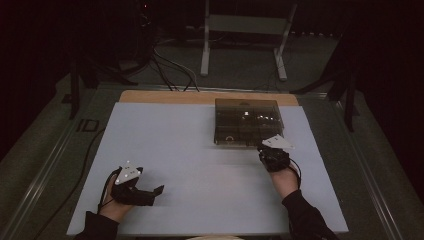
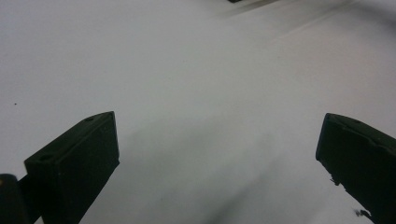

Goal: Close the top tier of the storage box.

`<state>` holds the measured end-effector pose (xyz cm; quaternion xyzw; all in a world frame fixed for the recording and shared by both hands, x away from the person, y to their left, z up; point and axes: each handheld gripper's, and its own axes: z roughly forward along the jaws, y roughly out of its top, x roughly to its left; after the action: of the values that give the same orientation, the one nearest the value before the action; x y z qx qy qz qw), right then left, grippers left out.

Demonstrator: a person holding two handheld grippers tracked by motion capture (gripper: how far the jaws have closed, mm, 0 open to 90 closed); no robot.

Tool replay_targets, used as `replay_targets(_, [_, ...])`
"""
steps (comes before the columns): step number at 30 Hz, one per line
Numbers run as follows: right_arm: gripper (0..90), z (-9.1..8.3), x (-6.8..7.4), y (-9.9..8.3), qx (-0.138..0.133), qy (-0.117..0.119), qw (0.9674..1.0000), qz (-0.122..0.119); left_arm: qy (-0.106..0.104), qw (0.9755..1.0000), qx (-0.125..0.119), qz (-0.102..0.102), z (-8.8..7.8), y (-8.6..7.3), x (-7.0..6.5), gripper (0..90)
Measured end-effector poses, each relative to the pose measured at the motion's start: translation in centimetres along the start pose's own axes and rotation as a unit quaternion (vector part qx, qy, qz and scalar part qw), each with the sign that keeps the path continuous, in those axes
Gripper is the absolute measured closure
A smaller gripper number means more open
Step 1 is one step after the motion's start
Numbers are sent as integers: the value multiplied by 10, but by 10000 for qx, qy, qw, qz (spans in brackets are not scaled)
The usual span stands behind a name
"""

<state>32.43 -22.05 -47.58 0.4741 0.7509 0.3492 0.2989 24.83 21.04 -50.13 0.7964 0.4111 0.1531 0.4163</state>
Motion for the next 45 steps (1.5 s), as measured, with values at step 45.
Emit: replay_targets(45, [900, 9, -6, 14, -78, -110, 9999, 52, -6, 10000, -1, 19, 0, 0, 0, 11])
